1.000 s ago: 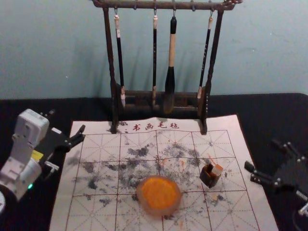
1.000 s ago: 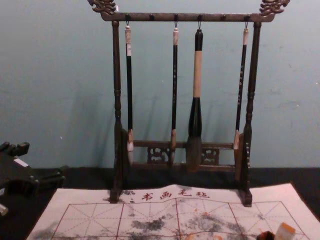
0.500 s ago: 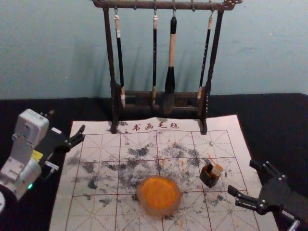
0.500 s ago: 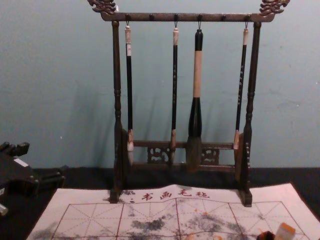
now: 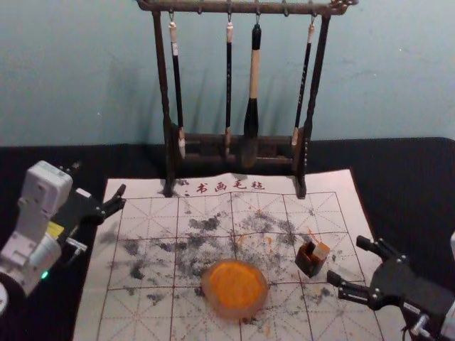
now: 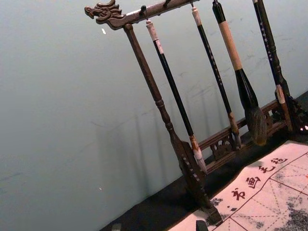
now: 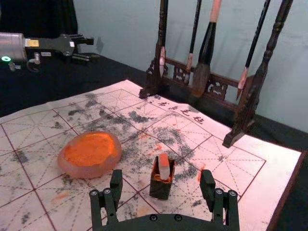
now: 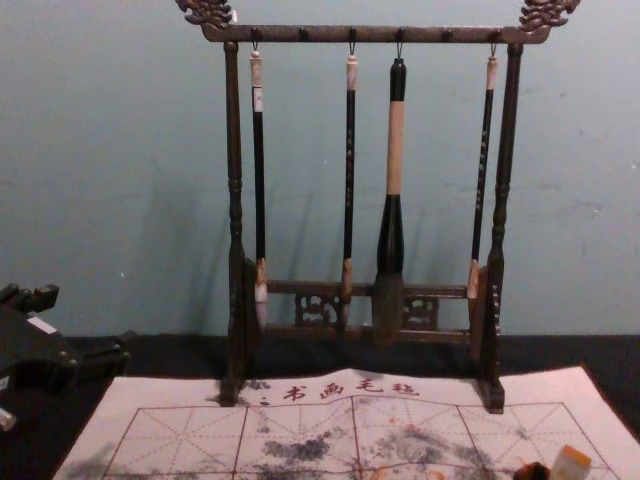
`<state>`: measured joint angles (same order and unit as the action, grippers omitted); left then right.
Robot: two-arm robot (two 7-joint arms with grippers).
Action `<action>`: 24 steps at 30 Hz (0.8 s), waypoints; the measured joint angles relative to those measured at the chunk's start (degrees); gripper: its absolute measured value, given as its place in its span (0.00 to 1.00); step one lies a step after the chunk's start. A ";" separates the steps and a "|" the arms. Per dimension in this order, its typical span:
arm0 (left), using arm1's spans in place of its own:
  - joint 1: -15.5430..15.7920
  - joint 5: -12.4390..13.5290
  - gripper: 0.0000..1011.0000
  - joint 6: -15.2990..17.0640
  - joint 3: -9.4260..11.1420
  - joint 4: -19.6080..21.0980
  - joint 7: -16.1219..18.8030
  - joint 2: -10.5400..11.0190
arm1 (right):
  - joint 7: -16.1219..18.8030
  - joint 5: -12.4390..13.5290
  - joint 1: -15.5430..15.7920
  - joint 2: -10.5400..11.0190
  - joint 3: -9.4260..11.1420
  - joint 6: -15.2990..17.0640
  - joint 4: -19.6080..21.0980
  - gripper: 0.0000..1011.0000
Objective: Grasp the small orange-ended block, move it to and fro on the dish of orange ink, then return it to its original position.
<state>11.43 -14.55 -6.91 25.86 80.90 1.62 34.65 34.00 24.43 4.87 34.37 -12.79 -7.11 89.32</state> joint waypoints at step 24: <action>0.00 0.00 0.99 0.00 0.00 0.00 0.00 0.00 | 0.98 2.14 -10.09 -2.41 -6.36 3.23 -9.28 0.99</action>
<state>11.43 -14.55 -6.91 25.87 80.90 1.62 34.64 34.97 26.57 -5.22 31.96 -19.15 -3.88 80.05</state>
